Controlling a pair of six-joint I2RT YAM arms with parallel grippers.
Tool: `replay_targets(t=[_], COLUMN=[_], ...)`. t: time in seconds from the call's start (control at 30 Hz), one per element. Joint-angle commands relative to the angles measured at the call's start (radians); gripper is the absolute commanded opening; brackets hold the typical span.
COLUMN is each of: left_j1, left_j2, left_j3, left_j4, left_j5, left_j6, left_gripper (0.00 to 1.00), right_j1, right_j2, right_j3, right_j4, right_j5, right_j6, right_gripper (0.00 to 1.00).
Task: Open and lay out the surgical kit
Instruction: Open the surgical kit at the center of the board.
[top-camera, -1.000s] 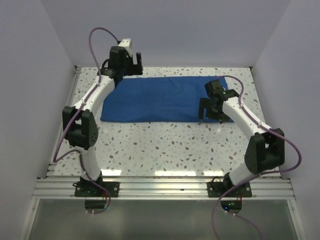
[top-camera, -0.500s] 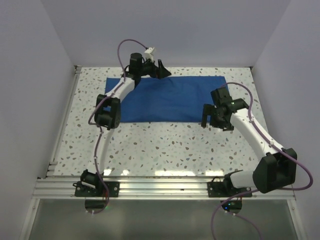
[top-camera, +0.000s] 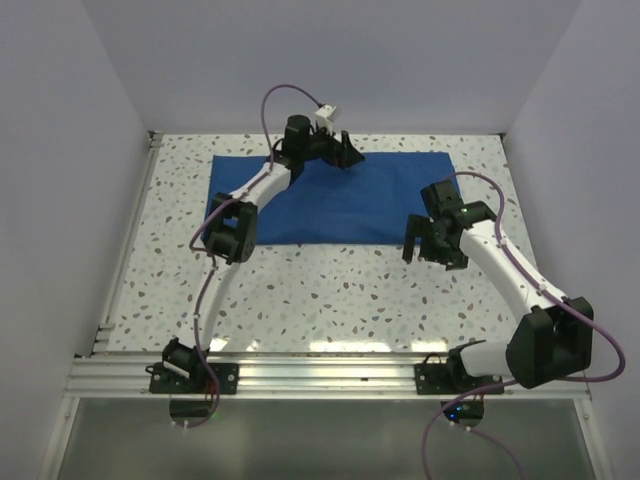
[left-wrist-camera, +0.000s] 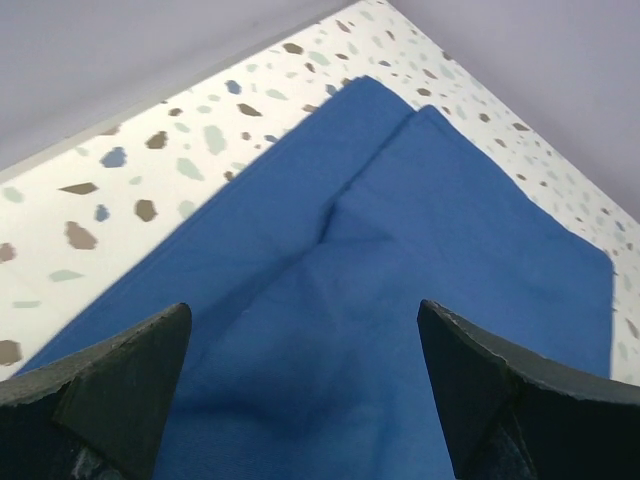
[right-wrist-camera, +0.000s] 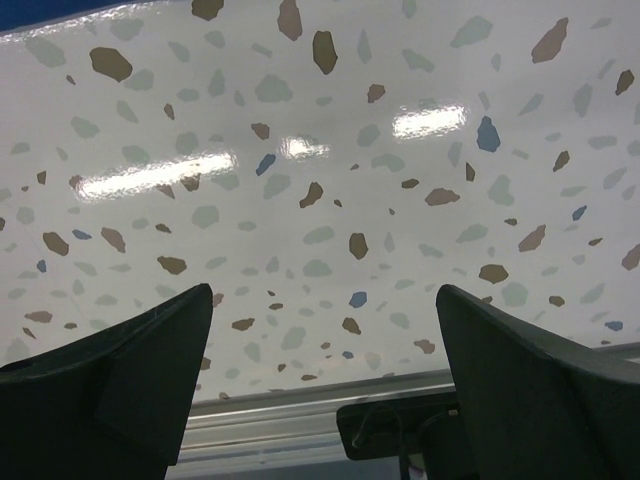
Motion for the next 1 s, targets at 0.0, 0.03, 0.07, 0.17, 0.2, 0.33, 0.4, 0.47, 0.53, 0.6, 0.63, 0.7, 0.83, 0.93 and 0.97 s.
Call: replay_targets(t=[0.0,0.03,0.07,0.17,0.2,0.33,0.4,0.47,0.53,0.6,0.63,0.7,0.83,0.93,0.97], left_j1=[0.014,0.012,0.014,0.023,0.023,0.003,-0.003,-0.011,-0.014,-0.014,-0.014,-0.014,-0.015,-0.015,-0.015], left_j2=[0.010,0.023,0.026,0.038,0.043,0.041,0.026,0.011,-0.014,-0.049,-0.058,-0.074,-0.098,-0.120,-0.124], left_j3=[0.035,0.047,0.047,0.042,0.041,0.021,0.001,-0.033,-0.053,-0.091,-0.108,-0.103,-0.099,-0.097,-0.097], left_j4=[-0.003,-0.017,-0.022,-0.049,-0.061,-0.121,-0.126,-0.114,-0.080,-0.046,-0.019,-0.009,0.000,-0.002,-0.003], left_j5=[-0.146,-0.165,-0.177,-0.202,-0.192,-0.185,-0.187,-0.202,-0.219,-0.248,-0.257,-0.265,-0.306,-0.328,-0.331], left_j6=[0.077,0.094,0.095,0.109,0.121,0.180,0.190,0.194,0.189,0.171,0.164,0.154,0.151,0.155,0.157], left_gripper=[1.00,1.00,1.00,1.00,1.00,0.95,0.89,0.83,0.79,0.75,0.73,0.52,0.03,0.00,0.00], right_j1=[0.004,0.004,0.004,0.004,0.002,0.004,0.004,0.004,0.004,0.004,0.002,0.004,0.004,0.002,0.002], right_j2=[0.011,0.016,0.018,0.028,0.033,0.056,0.065,0.073,0.076,0.080,0.082,0.079,0.077,0.079,0.079], right_j3=[0.024,0.026,0.026,0.033,0.036,0.044,0.045,0.046,0.038,0.033,0.026,0.021,0.010,0.003,0.001], right_j4=[0.001,0.003,0.006,0.007,0.007,0.016,0.019,0.027,0.039,0.046,0.052,0.055,0.059,0.064,0.067], right_j5=[-0.033,-0.039,-0.041,-0.048,-0.048,-0.056,-0.059,-0.062,-0.068,-0.076,-0.077,-0.079,-0.071,-0.070,-0.070], right_j6=[0.021,0.021,0.021,0.023,0.023,0.027,0.029,0.033,0.038,0.043,0.046,0.050,0.056,0.059,0.059], right_gripper=[0.99,0.99,0.99,0.99,0.99,0.99,0.99,0.99,0.99,0.99,0.99,0.99,0.99,0.99,0.99])
